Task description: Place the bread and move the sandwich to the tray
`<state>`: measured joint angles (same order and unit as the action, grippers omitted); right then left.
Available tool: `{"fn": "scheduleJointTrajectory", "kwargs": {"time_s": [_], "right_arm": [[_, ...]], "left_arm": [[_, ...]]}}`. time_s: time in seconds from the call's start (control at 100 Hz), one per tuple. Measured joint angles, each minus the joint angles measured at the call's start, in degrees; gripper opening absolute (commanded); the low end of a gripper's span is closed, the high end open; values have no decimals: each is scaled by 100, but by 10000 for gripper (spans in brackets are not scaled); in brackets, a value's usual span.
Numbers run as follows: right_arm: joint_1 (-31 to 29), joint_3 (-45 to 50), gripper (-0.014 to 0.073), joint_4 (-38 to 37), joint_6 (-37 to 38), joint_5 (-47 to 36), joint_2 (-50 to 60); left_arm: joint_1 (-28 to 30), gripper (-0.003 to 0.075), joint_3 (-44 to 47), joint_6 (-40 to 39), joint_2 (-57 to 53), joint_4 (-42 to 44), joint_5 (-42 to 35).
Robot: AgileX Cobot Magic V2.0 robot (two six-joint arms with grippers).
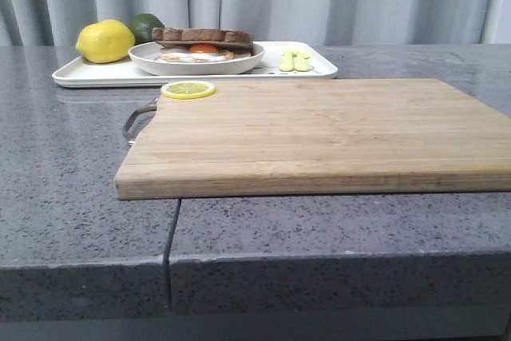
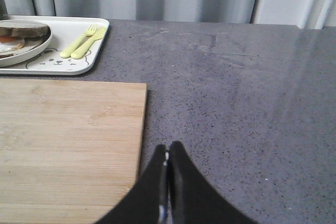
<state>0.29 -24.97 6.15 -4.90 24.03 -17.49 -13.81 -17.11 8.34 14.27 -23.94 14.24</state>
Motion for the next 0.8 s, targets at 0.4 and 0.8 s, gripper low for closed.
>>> {"fn": "scheduleJointTrajectory", "kwargs": {"time_s": [0.4,0.8], "right_arm": [[0,0,-67,0,0,10,0],[0,0,-67,0,-11,20,0]], "left_arm": [[0,-20,0,0,0,0,-8],[0,-20,10,0,0,138,-12]]}}
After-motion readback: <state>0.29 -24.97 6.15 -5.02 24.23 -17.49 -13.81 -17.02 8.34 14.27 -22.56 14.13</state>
